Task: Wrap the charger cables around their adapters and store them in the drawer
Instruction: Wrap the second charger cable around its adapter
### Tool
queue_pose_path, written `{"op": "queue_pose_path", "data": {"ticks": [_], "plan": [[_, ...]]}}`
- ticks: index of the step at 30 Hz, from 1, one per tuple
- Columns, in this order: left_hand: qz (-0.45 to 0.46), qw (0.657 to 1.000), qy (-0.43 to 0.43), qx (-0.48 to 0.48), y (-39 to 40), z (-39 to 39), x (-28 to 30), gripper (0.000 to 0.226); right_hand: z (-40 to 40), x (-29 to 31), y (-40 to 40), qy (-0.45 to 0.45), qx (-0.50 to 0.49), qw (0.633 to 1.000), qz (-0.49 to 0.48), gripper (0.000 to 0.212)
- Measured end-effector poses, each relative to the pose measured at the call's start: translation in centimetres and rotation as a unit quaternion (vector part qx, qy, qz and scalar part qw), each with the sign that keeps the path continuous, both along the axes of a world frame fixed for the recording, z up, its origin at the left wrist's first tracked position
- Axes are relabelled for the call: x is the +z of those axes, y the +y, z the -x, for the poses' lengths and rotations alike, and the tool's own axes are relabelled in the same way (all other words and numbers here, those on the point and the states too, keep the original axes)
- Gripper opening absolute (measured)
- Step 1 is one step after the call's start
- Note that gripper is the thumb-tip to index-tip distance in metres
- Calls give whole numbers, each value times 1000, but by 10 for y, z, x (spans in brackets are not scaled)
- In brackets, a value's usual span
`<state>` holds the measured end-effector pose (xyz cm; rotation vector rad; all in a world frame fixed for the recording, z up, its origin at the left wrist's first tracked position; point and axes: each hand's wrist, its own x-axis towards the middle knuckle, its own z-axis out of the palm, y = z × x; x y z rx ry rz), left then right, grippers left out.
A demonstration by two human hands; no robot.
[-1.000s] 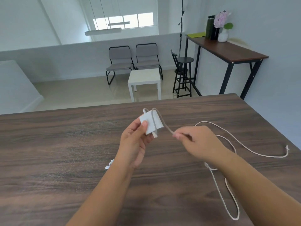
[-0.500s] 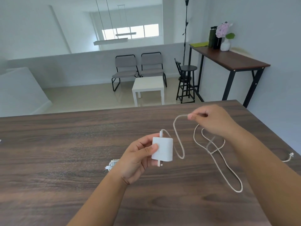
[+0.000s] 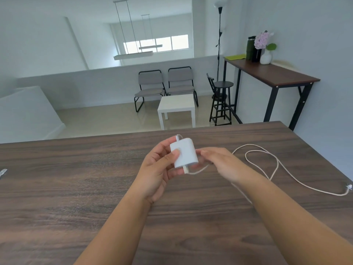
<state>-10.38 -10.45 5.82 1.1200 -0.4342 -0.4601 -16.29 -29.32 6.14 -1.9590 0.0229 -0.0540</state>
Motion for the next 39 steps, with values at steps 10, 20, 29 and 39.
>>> {"op": "queue_pose_path", "data": {"ticks": [10,20,29,39], "plan": [[58,980,56,180,2,-26,14,34,4,-12,17,-109,63,974,190,21],[-16,981,11,193,-5,-31,2,29,3,4,2,-155,69,937,304,28],[-248,914,-280,159,-1,-18,-13,45,-22,38,-7,-215,59,903,367,22],[-246,941,-229,-36,17,-8,-10,40,-33,29,-17,-145,99,954,241,21]]}}
